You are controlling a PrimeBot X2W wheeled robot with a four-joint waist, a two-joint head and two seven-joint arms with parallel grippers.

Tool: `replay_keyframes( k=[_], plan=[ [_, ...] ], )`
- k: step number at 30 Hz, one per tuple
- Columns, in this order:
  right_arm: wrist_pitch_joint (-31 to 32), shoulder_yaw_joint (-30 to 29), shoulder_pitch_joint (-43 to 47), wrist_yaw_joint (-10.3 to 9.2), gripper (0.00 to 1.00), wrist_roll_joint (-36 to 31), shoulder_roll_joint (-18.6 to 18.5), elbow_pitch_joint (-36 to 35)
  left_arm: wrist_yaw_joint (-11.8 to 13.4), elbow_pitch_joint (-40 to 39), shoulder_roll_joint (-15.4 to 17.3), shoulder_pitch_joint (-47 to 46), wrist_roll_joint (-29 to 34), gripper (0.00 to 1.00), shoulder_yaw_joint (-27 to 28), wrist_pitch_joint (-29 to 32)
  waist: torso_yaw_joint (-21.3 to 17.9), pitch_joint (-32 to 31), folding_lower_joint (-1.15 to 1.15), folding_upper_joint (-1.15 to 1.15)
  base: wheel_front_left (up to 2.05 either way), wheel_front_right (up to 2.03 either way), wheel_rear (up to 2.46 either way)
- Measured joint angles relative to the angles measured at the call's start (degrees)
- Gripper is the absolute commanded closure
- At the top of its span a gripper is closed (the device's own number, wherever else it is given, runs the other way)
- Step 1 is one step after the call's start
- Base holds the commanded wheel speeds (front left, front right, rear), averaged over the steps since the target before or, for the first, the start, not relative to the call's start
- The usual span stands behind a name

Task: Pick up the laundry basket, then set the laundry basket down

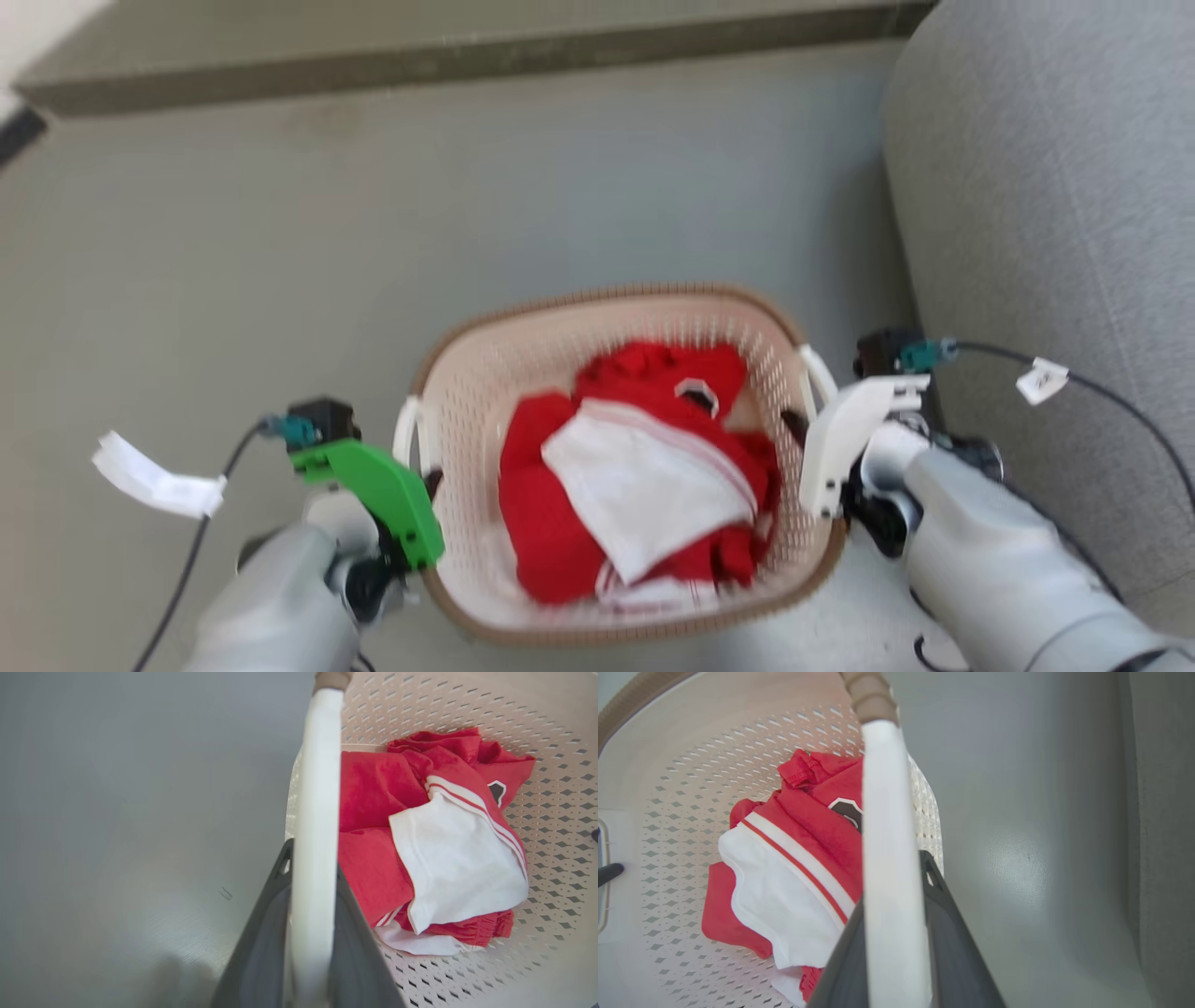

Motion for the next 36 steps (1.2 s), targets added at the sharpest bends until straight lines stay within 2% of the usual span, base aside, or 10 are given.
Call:
replay_keyframes(
  k=[9,19,36],
  plan=[
    [3.0,3.4,5.4,-0.02,1.00,2.0,0.0,0.1,0.0,2.1,-0.8,5.7,-1.9,1.00,-1.5,2.0,-0.2,-7.5,0.00,0.00,0.00,0.00,0.00],
    [5.3,4.3,7.2,-0.02,1.00,4.5,0.0,0.6,-0.1,3.7,-1.2,6.7,-2.0,1.00,-2.4,4.2,-0.2,-14.2,0.00,0.00,0.00,0.00,0.00],
    [6.3,5.4,7.3,-0.02,1.00,6.4,0.0,1.3,-0.2,4.2,-1.6,6.7,-2.3,1.00,-3.2,4.7,-0.7,-16.2,0.00,0.00,0.00,0.00,0.00]
  ],
)
